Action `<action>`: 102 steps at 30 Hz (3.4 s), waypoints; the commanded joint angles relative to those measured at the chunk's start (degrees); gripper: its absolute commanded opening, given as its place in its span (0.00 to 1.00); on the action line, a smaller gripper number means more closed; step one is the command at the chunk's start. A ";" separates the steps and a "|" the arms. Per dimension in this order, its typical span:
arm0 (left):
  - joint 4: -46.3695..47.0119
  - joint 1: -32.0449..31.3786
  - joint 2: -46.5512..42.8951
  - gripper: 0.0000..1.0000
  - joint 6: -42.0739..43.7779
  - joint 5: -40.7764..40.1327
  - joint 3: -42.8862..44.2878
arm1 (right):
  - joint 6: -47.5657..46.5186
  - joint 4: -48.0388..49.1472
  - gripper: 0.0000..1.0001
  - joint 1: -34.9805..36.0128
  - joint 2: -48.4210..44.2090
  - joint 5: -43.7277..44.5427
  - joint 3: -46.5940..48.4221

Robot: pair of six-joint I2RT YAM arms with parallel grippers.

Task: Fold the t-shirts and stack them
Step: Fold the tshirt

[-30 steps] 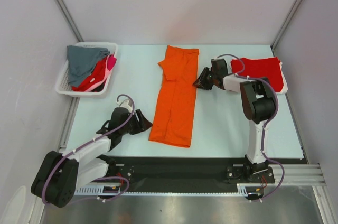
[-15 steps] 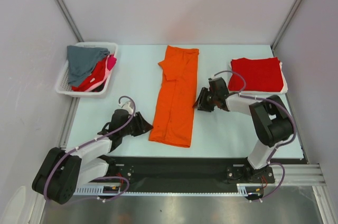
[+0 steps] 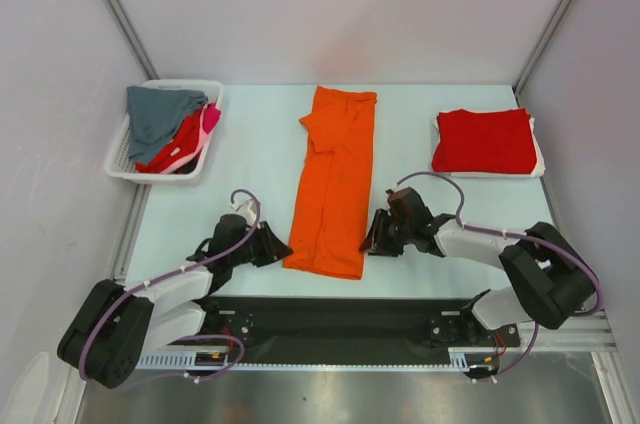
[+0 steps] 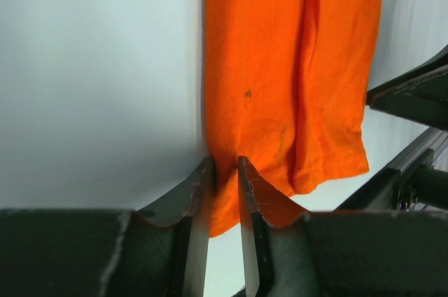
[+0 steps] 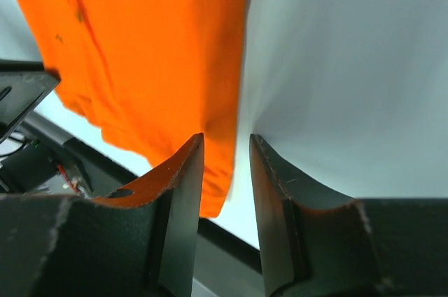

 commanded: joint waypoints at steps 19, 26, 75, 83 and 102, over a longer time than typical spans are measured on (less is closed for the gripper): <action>-7.45 -2.69 -2.78 0.11 1.46 1.71 -1.35 | 15.87 -4.41 0.03 11.58 -12.82 7.12 -13.83; -9.56 -2.69 -4.63 0.48 1.02 4.78 -1.70 | 14.91 -9.61 0.06 10.18 -17.92 9.14 -13.92; 1.07 5.12 6.09 0.00 -7.68 19.11 17.88 | -2.23 -11.11 0.00 -6.60 -13.36 -2.81 6.81; 3.17 7.68 18.20 0.00 -8.82 14.47 30.20 | -3.90 -11.81 0.00 -12.05 0.43 -3.43 21.13; 11.89 11.11 43.18 0.00 -15.77 11.56 49.80 | -4.34 -13.39 0.00 -18.82 25.14 -4.92 44.96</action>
